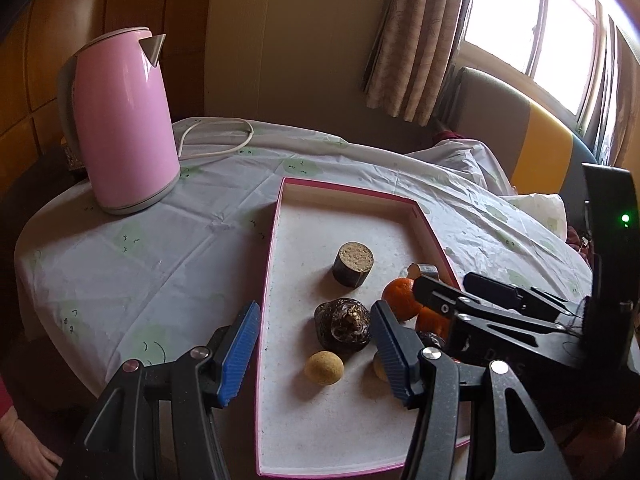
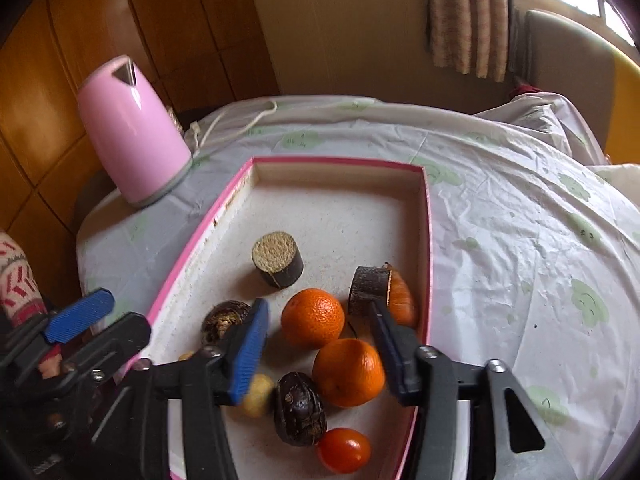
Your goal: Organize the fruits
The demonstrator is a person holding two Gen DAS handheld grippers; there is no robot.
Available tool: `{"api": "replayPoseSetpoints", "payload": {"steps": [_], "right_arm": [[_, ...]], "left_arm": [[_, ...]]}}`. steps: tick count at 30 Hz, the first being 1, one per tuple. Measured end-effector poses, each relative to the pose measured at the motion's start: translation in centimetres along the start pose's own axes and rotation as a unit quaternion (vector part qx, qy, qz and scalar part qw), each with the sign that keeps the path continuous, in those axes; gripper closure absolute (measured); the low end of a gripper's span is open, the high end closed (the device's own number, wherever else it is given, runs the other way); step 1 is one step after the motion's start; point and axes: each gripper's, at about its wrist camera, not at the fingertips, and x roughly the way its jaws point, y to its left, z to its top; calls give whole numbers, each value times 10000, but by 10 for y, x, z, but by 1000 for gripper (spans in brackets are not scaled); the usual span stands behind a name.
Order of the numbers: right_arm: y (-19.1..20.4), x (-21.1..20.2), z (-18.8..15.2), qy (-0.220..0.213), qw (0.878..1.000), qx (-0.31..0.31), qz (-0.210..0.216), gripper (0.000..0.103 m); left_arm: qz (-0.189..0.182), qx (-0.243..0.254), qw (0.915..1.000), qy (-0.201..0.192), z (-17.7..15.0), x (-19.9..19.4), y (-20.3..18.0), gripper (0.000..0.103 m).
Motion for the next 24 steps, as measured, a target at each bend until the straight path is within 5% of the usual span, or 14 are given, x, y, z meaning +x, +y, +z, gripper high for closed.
{"api": "replayPoseSetpoints", "payload": {"steps": [5, 15, 24], "right_arm": [[-4, -40, -16, -581, 9960, 252, -627, 17], [-19, -65, -56, -624, 9885, 555, -1265, 13], [-17, -74, -68, -702, 9876, 510, -1305, 12]], "left_arm": [[-16, 144, 9998, -133, -6, -11, -10, 45], [352, 355, 9982, -328, -18, -31, -28, 33], [649, 317, 9960, -533, -21, -39, -33, 33]]}}
